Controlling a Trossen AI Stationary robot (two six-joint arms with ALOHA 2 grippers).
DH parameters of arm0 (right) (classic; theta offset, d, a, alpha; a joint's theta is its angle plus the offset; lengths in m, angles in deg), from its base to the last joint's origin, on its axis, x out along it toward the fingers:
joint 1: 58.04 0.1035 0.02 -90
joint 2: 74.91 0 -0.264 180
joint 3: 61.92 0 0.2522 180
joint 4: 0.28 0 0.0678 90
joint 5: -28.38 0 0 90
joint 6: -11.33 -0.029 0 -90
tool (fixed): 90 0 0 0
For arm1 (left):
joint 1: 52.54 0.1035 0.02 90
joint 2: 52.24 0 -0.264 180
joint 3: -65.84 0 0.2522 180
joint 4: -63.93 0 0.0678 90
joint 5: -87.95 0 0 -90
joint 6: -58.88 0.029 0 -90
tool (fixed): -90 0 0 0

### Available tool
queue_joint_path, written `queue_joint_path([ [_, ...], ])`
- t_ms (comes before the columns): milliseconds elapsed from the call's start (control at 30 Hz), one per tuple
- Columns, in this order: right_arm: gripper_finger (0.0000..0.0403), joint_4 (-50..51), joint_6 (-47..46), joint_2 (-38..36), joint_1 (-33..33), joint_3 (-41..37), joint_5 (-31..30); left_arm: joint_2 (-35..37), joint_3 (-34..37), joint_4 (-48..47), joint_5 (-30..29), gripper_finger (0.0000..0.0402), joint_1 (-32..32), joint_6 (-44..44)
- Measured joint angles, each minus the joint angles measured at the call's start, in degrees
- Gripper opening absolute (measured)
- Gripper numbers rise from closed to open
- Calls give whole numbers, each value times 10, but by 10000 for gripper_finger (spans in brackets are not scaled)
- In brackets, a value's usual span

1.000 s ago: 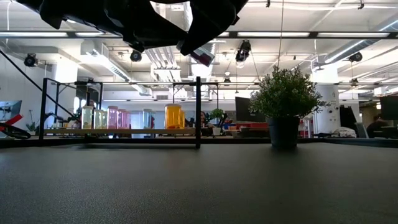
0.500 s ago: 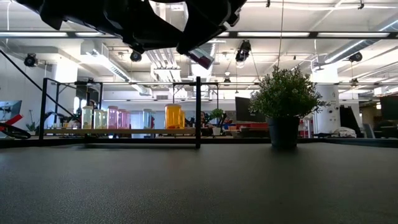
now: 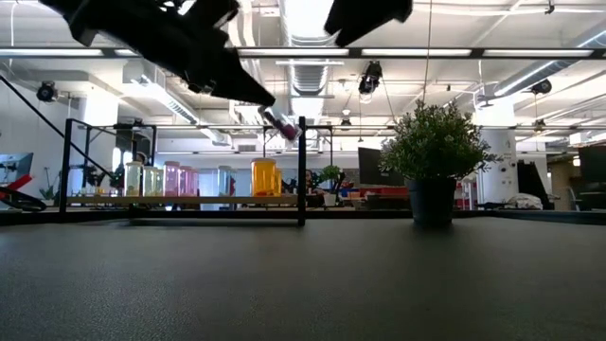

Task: Pick and place medicine bottles onto shelf by color
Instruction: Put the blue medicine bottle on the shelf aligned with the other blue medicine bottles

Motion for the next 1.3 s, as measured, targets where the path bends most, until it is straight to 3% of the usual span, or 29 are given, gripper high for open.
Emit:
queue_joint_path([
  [300,215,20,68,-88,0,-36,-5,9,-94,-263,5,97,87,-29],
  [433,215,-31,125,-133,-3,-103,-30,9,-164,-436,43,97,131,-36],
  [600,210,-154,165,-229,-26,-232,-24,9,-223,-565,119,97,192,-37],
  [700,207,-253,176,-297,-38,-328,2,9,-235,-591,166,97,233,-36],
  [900,199,-456,227,-408,-51,-520,115,9,-235,-604,239,97,305,-36],
  [1067,198,-523,256,-486,-51,-624,126,9,-235,-611,239,97,332,-36],
  [1300,198,-536,281,-602,-52,-701,126,9,-235,-611,240,97,337,-36],
])
